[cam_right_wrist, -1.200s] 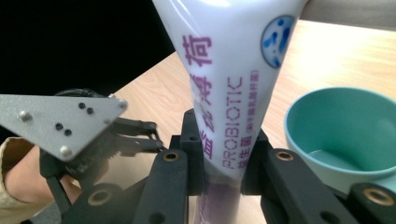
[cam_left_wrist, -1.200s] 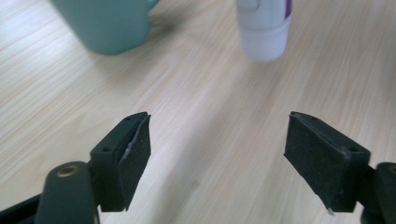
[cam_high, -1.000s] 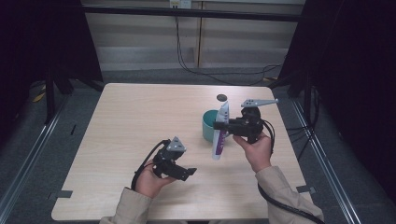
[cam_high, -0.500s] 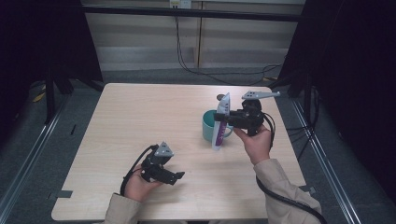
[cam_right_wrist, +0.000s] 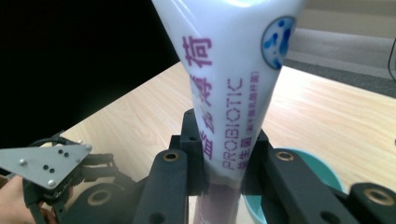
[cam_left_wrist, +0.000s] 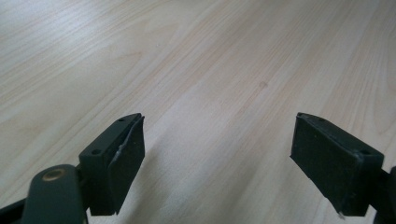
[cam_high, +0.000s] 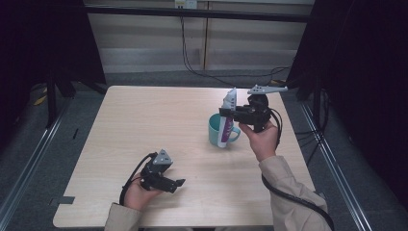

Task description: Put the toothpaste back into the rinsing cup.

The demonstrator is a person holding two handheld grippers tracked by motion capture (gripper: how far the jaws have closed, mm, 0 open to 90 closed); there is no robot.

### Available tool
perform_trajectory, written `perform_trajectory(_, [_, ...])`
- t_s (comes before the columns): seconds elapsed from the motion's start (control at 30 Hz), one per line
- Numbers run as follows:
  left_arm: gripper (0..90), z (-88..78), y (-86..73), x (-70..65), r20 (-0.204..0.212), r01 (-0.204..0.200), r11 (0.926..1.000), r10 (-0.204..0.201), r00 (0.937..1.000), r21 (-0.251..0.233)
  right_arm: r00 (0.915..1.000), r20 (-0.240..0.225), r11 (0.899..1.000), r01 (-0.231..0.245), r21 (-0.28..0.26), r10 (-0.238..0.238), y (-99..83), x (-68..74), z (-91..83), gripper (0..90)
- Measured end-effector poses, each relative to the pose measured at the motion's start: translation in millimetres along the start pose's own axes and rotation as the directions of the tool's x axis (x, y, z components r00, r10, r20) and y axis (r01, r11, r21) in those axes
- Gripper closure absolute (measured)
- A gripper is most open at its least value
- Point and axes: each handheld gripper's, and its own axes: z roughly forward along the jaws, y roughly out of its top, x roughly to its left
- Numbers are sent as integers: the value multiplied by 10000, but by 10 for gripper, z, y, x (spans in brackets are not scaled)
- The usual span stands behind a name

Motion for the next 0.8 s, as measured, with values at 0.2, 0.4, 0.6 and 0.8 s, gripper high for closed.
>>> perform_trajectory(0.2, [168, -2, -43, 1, -110, 16, 9999, -18, 9999, -151, 9998, 186, 10000, 90, -26, -89, 63, -9, 17, 761])
perform_trajectory(0.4, [158, 29, -95, 11, -62, -71, 9998, 70, 10000, -171, 9994, 341, 9997, 64, -253, -56, 107, -29, 40, 761])
perform_trajectory(0.6, [155, 41, -138, 30, -165, -104, 9999, 103, 9998, -111, 9988, 477, 9994, 112, -313, -97, 145, -40, 61, 760])
perform_trajectory(0.8, [151, 64, -173, 21, -264, -292, 9995, 289, 9992, -127, 9975, 695, 9989, 141, -445, -110, 149, -57, 65, 761])
